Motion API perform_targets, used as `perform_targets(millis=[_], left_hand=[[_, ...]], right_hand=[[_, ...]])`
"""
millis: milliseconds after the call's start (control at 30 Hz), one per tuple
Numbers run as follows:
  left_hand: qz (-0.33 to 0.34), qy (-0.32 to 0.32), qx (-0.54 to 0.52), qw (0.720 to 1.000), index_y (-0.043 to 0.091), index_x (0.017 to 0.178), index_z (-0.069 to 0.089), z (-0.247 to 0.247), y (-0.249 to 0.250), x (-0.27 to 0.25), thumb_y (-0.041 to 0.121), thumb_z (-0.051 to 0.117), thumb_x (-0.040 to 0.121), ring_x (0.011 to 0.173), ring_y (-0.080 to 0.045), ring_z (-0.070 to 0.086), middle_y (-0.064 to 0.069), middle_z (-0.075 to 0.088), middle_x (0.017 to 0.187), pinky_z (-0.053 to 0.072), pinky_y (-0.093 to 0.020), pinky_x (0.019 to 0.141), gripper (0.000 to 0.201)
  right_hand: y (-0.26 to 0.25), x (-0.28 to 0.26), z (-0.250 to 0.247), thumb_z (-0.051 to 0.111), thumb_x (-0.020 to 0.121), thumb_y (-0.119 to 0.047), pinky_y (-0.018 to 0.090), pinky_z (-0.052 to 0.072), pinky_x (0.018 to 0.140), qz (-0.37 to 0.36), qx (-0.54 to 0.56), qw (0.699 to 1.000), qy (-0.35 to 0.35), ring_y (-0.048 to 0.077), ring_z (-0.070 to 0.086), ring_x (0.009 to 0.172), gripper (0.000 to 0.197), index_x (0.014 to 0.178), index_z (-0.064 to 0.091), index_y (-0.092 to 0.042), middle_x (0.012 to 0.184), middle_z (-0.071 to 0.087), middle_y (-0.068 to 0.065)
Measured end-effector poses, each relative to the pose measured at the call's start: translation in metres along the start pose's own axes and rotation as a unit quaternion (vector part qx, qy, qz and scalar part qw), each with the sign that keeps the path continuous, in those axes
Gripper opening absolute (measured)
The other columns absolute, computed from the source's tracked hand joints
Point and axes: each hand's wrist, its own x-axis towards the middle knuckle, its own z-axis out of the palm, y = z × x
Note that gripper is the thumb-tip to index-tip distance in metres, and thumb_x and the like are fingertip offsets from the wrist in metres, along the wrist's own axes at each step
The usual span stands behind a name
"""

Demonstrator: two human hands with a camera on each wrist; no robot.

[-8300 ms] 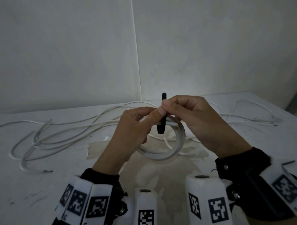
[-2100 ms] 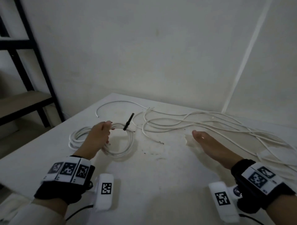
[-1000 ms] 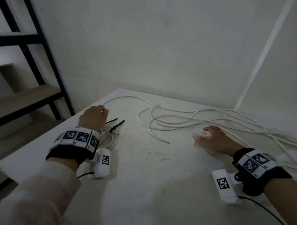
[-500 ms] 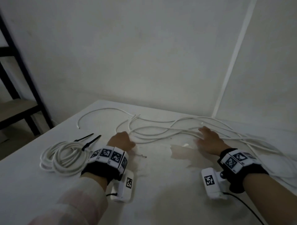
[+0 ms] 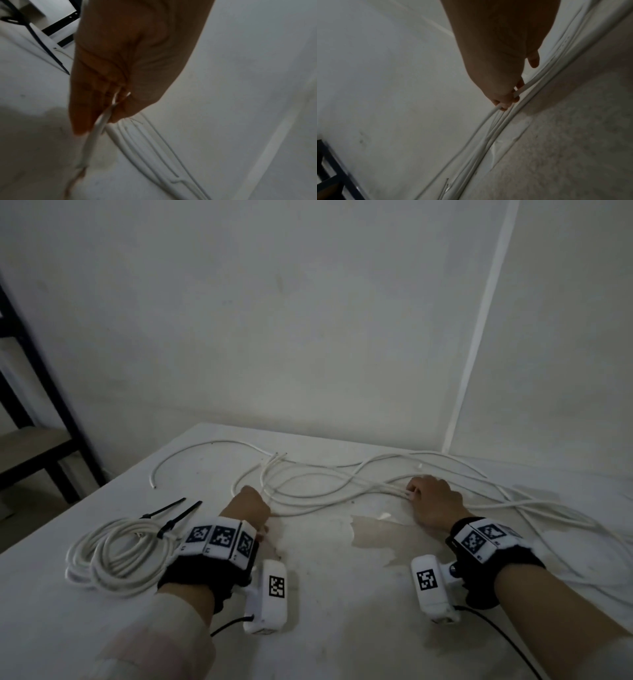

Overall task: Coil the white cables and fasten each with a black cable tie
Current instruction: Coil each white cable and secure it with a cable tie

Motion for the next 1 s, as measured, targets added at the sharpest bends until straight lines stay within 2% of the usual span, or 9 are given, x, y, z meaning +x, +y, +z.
perform_targets(millis=[67, 200, 300, 433, 533, 633, 767, 900, 1000], left_hand=[[0.031, 0.006, -0.178, 0.984, 0.009, 0.094, 0.034, -0.005, 0.01, -0.011, -0.001, 0.044, 0.093, 0.062, -0.02, 0.055, -0.012, 0.051, 0.073, 0.051, -0.033, 0.052, 0.014], [0.207, 0.053, -0.302, 0.929, 0.01, 0.103, 0.044, -0.011, 0.038, -0.039, 0.01, 0.038, 0.099, 0.062, -0.017, 0.054, -0.008, 0.047, 0.067, 0.051, -0.03, 0.064, 0.008], [0.28, 0.099, -0.28, 0.913, 0.017, 0.112, 0.049, -0.013, 0.052, -0.054, 0.015, 0.035, 0.1, 0.059, -0.015, 0.049, -0.005, 0.044, 0.067, 0.05, -0.023, 0.062, 0.019], [0.311, 0.141, -0.262, 0.902, 0.018, 0.117, 0.054, -0.012, 0.062, -0.068, 0.024, 0.034, 0.1, 0.085, -0.034, 0.05, -0.012, 0.059, 0.087, 0.042, -0.039, 0.08, 0.027], [0.318, 0.147, -0.263, 0.899, 0.02, 0.112, 0.056, -0.01, 0.068, -0.077, 0.029, 0.031, 0.1, 0.077, -0.014, 0.044, 0.008, 0.046, 0.073, 0.034, -0.028, 0.076, 0.029], [0.346, 0.152, -0.241, 0.894, 0.016, 0.11, 0.058, -0.006, 0.078, -0.082, 0.025, 0.031, 0.101, 0.071, -0.008, 0.043, 0.007, 0.046, 0.076, 0.036, -0.026, 0.07, 0.03], [0.389, 0.101, -0.197, 0.894, 0.013, 0.107, 0.061, 0.006, 0.1, -0.095, 0.018, 0.035, 0.1, 0.067, 0.0, 0.042, 0.014, 0.045, 0.076, 0.033, -0.012, 0.061, 0.027], [0.42, 0.048, -0.173, 0.89, 0.014, 0.101, 0.064, 0.017, 0.121, -0.116, 0.015, 0.037, 0.098, 0.064, -0.002, 0.042, 0.01, 0.047, 0.076, 0.034, -0.007, 0.055, 0.027], [0.434, 0.037, -0.174, 0.883, 0.011, 0.087, 0.064, 0.023, 0.135, -0.131, 0.016, 0.038, 0.096, 0.062, -0.004, 0.041, 0.003, 0.05, 0.074, 0.032, -0.008, 0.052, 0.028]], right_hand=[[0.0, -0.003, -0.006, 0.034, 0.095, -0.012, 0.036, 0.035, 0.085, -0.015, 0.028, 0.999, 0.031, 0.029, 0.048, 0.105, 0.023, 0.11, 0.052, -0.014, 0.114, 0.053, 0.011], [-0.004, -0.012, -0.017, 0.033, 0.097, -0.008, 0.033, 0.037, 0.08, -0.071, 0.041, 0.996, 0.037, 0.031, 0.05, 0.101, 0.027, 0.118, 0.051, -0.01, 0.112, 0.051, 0.019], [-0.007, -0.024, -0.026, 0.032, 0.098, -0.008, 0.031, 0.035, 0.077, -0.095, 0.042, 0.993, 0.061, 0.03, 0.049, 0.099, 0.031, 0.122, 0.05, -0.011, 0.109, 0.049, 0.017], [-0.009, -0.05, -0.042, 0.036, 0.098, -0.016, 0.035, 0.039, 0.085, -0.165, 0.022, 0.978, 0.127, 0.031, 0.051, 0.104, 0.03, 0.122, 0.052, -0.007, 0.111, 0.053, 0.015], [-0.006, -0.07, -0.058, 0.037, 0.098, -0.018, 0.036, 0.04, 0.084, -0.212, 0.032, 0.964, 0.155, 0.029, 0.051, 0.102, 0.026, 0.116, 0.051, -0.005, 0.11, 0.055, 0.009], [-0.003, -0.082, -0.071, 0.035, 0.096, -0.023, 0.036, 0.042, 0.07, -0.285, 0.009, 0.942, 0.178, 0.028, 0.051, 0.08, 0.029, 0.094, 0.056, -0.003, 0.09, 0.056, 0.013], [-0.009, -0.095, -0.093, 0.037, 0.086, -0.018, 0.028, 0.034, 0.055, -0.349, -0.019, 0.912, 0.213, 0.018, 0.044, 0.06, 0.025, 0.073, 0.055, -0.007, 0.069, 0.053, 0.009], [-0.017, -0.112, -0.134, 0.042, 0.084, -0.016, 0.028, 0.037, 0.057, -0.371, 0.007, 0.892, 0.26, 0.023, 0.048, 0.06, 0.027, 0.072, 0.061, -0.002, 0.07, 0.055, 0.013], [-0.018, -0.123, -0.153, 0.049, 0.086, -0.011, 0.023, 0.03, 0.059, -0.369, 0.049, 0.886, 0.276, 0.016, 0.041, 0.065, 0.02, 0.076, 0.063, 0.001, 0.072, 0.055, 0.012]])
